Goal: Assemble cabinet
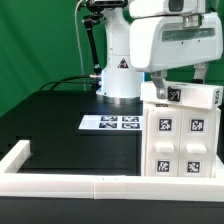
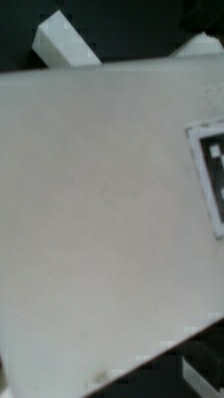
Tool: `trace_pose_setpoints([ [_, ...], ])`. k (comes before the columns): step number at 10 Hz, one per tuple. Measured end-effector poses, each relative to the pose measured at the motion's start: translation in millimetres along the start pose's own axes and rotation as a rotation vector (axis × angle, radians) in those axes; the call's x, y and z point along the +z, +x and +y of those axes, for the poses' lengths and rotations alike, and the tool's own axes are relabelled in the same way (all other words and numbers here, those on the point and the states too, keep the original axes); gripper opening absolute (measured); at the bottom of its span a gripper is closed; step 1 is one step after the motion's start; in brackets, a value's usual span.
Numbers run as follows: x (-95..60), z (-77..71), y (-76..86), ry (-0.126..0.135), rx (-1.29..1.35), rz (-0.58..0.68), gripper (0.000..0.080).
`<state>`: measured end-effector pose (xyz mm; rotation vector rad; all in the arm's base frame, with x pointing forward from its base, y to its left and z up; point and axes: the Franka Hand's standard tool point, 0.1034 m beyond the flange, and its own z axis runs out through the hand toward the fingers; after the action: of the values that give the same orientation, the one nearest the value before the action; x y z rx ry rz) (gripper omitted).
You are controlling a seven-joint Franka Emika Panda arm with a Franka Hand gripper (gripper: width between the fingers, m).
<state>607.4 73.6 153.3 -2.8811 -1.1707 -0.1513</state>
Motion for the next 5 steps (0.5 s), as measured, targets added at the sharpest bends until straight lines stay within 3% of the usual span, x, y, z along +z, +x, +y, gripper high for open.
trace_pose_setpoints([
  [1, 0.2, 0.3, -0.4, 0.0, 0.015, 0.0, 0.0664],
  [2, 0.3, 0.6, -0.7, 0.0, 0.015, -0.001, 0.0664],
  [3, 0.3, 0.6, -0.8, 0.0, 0.026, 0.0, 0.0557],
  [5, 0.9, 1.2, 1.0, -0.005, 0.276, 0.029, 0.0559],
])
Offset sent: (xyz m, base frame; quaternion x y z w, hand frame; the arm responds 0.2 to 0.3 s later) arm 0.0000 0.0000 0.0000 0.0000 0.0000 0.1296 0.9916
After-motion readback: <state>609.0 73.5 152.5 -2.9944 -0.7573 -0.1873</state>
